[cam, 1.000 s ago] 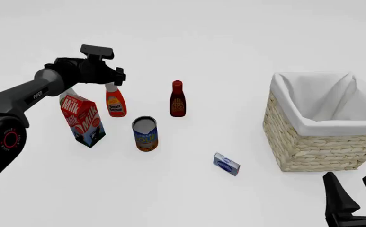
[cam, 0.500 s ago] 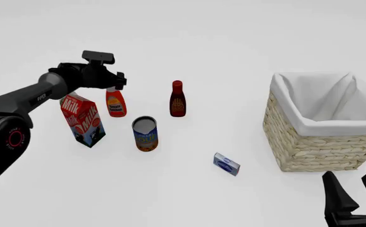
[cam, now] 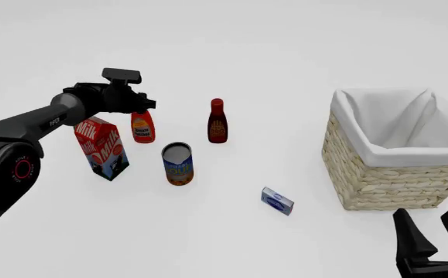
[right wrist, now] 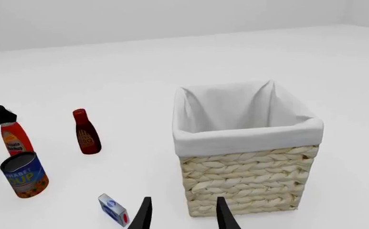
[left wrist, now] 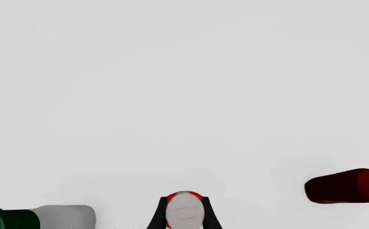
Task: Pick the ketchup and place it in the basket.
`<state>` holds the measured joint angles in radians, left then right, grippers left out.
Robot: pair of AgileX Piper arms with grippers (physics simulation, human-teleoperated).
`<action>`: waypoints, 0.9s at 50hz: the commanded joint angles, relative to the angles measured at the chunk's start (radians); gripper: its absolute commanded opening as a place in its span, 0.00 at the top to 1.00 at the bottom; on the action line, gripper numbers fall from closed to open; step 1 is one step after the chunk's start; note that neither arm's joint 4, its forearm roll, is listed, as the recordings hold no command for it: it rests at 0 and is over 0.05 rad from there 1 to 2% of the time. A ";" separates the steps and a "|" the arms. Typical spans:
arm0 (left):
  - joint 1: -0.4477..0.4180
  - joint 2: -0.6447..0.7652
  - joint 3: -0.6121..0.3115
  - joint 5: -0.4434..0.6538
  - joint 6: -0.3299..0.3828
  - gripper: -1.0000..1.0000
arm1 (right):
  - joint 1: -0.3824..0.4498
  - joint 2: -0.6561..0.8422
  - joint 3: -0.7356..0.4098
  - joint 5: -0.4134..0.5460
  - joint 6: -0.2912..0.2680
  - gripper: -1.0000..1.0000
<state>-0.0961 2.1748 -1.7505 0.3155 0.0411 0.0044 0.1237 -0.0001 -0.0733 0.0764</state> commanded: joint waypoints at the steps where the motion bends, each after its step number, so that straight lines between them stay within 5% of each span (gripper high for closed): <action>1: 0.007 -0.007 0.025 -0.015 0.007 1.00 | 0.002 0.006 0.000 -0.004 0.001 0.00; 45: -0.007 -0.318 0.046 0.120 0.019 1.00 | -0.009 -0.122 -0.001 0.073 -0.005 0.00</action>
<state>-0.0872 1.9409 -1.7111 0.4008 0.0518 -0.0007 0.0173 -0.0006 -0.0049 0.0739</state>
